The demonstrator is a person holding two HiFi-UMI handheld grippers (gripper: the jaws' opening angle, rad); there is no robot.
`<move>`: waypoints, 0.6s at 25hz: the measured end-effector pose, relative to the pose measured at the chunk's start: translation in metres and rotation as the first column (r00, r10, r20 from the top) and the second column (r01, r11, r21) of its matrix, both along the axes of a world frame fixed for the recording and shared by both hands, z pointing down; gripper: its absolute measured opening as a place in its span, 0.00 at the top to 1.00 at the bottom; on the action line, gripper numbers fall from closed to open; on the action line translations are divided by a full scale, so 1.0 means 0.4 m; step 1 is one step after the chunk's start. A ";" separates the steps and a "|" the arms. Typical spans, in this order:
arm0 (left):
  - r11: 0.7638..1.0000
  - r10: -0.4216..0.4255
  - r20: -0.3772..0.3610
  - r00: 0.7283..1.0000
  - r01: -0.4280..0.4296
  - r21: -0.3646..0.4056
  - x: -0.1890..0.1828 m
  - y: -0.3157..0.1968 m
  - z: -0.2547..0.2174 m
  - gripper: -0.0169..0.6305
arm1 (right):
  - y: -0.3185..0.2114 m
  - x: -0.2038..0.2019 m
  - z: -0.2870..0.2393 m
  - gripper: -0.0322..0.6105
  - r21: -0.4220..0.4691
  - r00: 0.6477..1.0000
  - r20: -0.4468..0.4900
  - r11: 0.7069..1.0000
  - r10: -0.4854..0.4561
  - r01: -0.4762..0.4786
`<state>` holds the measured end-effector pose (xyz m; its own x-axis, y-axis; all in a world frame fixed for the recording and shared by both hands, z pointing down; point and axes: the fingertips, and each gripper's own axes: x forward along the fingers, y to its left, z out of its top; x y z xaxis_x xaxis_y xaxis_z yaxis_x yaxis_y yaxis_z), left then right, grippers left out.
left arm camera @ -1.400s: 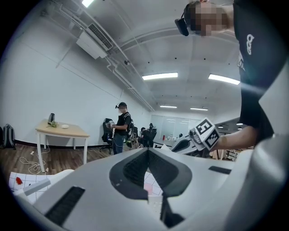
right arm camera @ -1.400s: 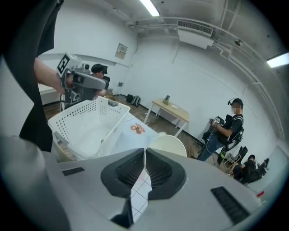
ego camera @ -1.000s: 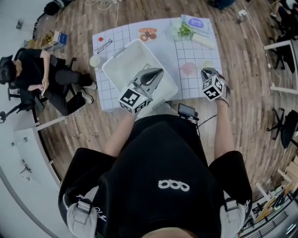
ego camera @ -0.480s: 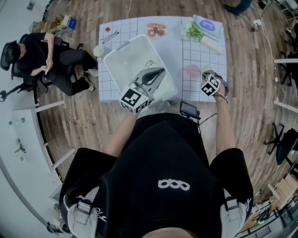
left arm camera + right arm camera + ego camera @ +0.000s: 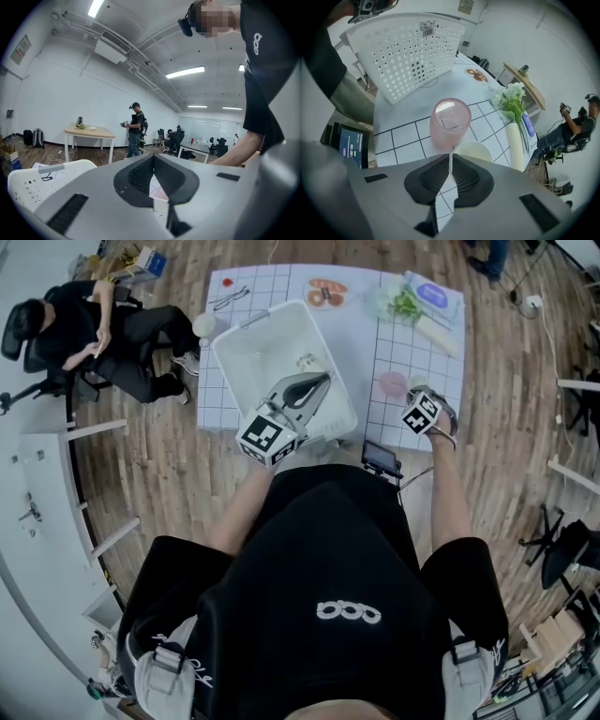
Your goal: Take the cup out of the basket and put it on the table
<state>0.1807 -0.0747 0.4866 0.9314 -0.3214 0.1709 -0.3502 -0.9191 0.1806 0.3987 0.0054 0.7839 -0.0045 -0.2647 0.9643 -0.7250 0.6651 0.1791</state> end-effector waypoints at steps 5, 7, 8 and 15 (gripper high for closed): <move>1.000 -0.015 0.001 1.000 0.015 0.000 -0.007 -0.004 0.003 0.96 | 0.003 -0.004 0.012 0.89 0.000 1.000 0.021 1.000 0.017 -0.017; 1.000 -0.021 0.001 1.000 0.021 0.001 -0.012 -0.006 0.000 0.96 | 0.007 -0.006 0.010 0.89 -0.007 0.999 0.032 1.000 0.029 -0.029; 1.000 -0.024 0.000 1.000 0.024 0.002 -0.016 -0.007 -0.002 0.96 | 0.008 -0.007 0.006 0.89 -0.008 0.999 0.038 0.999 0.038 -0.038; 0.999 -0.040 -0.011 0.999 0.040 0.012 -0.044 -0.010 -0.018 0.96 | 0.011 -0.004 -0.072 0.89 0.047 0.995 0.052 0.995 0.084 -0.086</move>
